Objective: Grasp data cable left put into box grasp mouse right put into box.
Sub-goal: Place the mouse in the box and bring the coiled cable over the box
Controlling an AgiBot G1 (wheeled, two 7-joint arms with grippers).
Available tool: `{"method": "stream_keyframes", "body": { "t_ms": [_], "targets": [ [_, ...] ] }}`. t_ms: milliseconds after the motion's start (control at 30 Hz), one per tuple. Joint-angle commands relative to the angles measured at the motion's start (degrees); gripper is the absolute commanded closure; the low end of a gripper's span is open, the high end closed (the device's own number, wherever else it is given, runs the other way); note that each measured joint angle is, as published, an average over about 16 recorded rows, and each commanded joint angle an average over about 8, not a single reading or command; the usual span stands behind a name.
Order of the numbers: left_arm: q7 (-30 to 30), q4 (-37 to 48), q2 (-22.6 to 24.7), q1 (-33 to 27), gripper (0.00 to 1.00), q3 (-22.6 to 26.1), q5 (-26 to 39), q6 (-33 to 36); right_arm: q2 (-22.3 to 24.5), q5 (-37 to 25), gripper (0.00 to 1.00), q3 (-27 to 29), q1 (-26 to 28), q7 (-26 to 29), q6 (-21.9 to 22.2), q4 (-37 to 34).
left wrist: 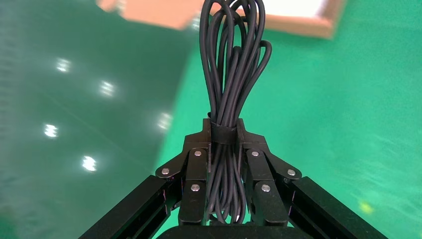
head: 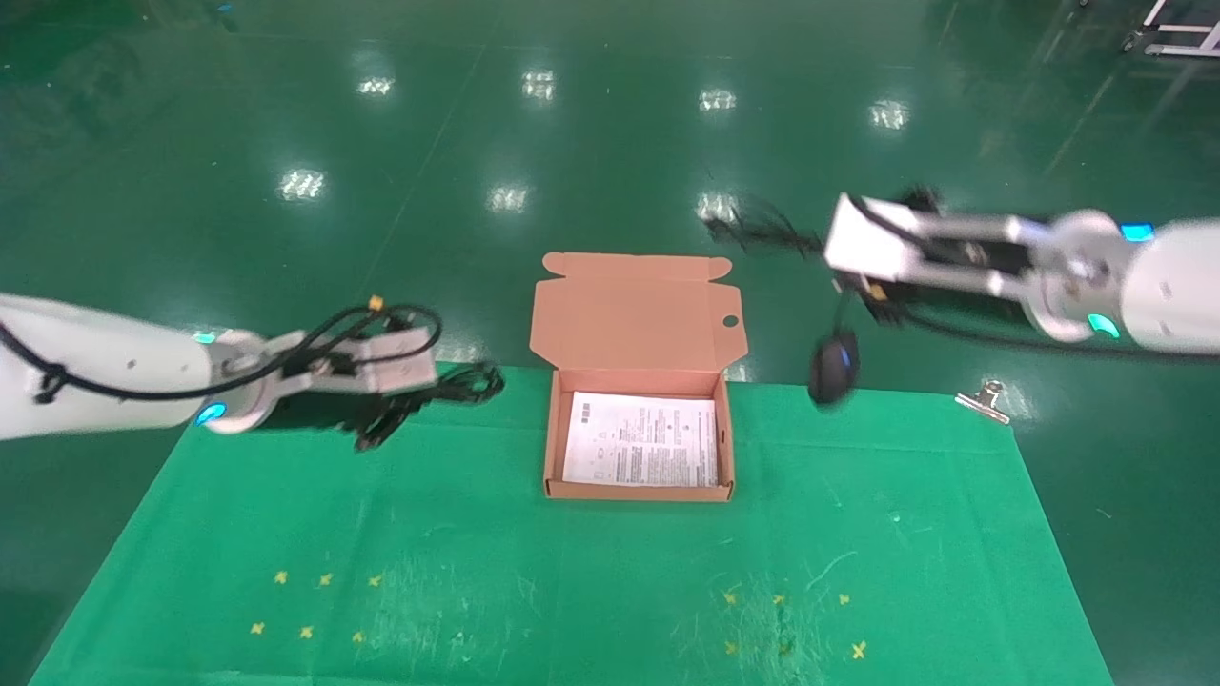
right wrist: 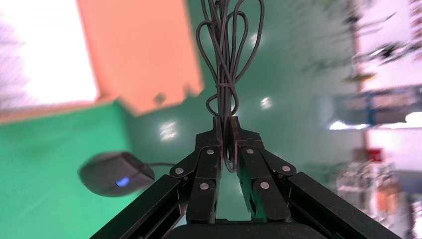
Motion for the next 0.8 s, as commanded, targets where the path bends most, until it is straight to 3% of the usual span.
{"method": "stream_keyframes", "body": {
  "t_ms": [33,533,800],
  "targets": [
    [-1.91,-1.75,0.65,-0.52,1.0,-0.03,1.8,-1.16,-1.32,-0.35,1.0,0.57,1.72,-0.46,1.17,-0.32],
    [-9.92,-3.49,5.12,-4.12,1.0,-0.88,10.28,-5.68,-15.3,6.27,1.0,0.61,7.21,-12.08,9.19,-15.98],
    [-12.31,-3.77,5.94,-5.11,1.0,-1.19,13.01,-6.34,-18.65,10.18,1.0,0.86,8.11,-16.68,10.27,-21.01]
  ]
}}
